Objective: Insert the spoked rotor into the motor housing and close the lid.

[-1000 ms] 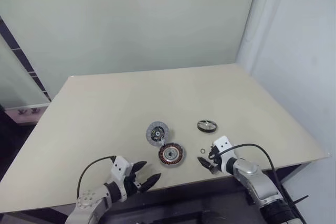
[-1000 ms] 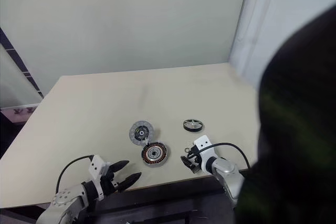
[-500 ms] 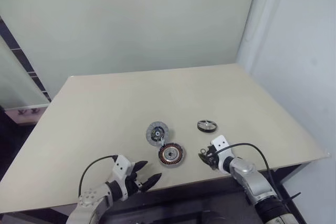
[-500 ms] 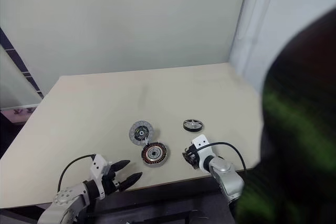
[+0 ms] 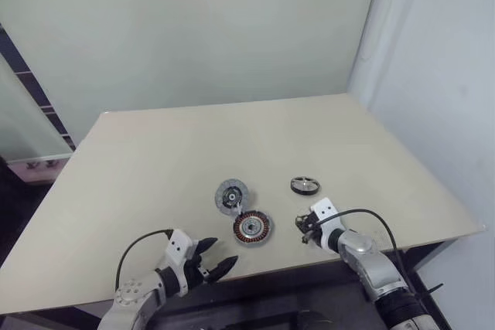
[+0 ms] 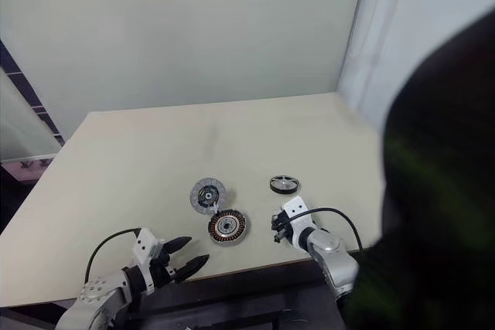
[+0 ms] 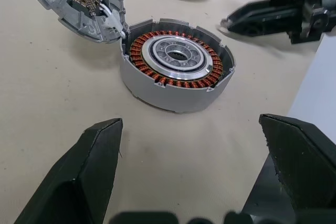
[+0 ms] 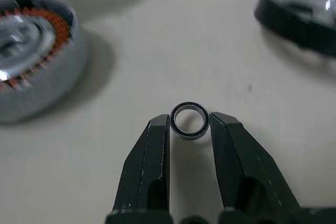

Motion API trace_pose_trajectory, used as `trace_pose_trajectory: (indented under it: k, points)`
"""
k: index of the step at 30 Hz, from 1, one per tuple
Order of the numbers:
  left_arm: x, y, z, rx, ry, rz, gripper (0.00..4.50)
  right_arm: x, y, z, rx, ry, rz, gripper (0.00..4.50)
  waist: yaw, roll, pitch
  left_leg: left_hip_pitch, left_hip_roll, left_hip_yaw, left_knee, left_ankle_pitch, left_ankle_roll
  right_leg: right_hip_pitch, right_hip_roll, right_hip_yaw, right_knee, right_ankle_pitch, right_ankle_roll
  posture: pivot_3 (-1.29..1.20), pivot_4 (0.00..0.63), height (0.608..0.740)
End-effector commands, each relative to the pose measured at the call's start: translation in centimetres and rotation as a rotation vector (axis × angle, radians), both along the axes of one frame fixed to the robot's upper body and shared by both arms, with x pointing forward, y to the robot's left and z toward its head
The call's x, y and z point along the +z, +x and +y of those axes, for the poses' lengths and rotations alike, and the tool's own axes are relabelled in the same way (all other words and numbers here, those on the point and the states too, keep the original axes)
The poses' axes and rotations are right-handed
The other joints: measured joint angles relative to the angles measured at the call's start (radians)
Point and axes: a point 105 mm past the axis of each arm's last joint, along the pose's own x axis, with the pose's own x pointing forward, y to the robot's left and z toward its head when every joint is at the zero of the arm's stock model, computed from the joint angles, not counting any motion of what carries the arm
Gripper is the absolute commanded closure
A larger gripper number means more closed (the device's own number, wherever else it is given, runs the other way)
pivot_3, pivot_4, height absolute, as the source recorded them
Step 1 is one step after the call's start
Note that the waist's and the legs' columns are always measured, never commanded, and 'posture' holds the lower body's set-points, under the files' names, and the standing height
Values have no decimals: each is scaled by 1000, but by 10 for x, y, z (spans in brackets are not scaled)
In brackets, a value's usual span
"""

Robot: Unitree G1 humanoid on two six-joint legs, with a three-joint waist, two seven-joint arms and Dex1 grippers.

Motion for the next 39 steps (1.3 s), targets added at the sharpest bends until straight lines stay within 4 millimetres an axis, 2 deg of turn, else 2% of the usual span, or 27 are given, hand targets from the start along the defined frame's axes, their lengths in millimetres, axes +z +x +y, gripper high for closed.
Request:
trace_pose_trajectory:
  k: [1,7,14,18,30,39]
  points:
    - [13,10,2,-4,5,-67,0,39,10,23,79,47,-102,3692,0,0,0,0,0,0,0,0,0,0,0,0,0,0,0,0,0,740]
    - [15,14,2,-9,13,-80,0,49,10,55,191,35,-108,3692,0,0,0,4,0,-1,0,0,0,0,0,0,0,0,0,0,0,740]
    - [16,16,2,-16,22,-88,0,42,1,94,325,8,-71,3692,1,0,0,4,0,-1,-1,0,0,0,0,0,0,0,0,0,0,740]
    - [17,15,3,-13,26,-92,0,37,-2,103,362,-5,-57,3692,1,0,0,4,0,-1,-1,0,0,0,0,0,0,0,0,0,0,740]
    - [18,13,4,-5,31,-94,0,25,-5,107,387,-26,-24,3692,0,0,0,4,0,-1,-1,0,0,0,0,-1,0,0,0,0,0,740]
    - [20,13,3,-10,30,-99,0,24,-9,105,400,-31,-7,3692,0,0,0,5,0,-1,-1,0,0,0,0,-1,1,0,0,0,0,740]
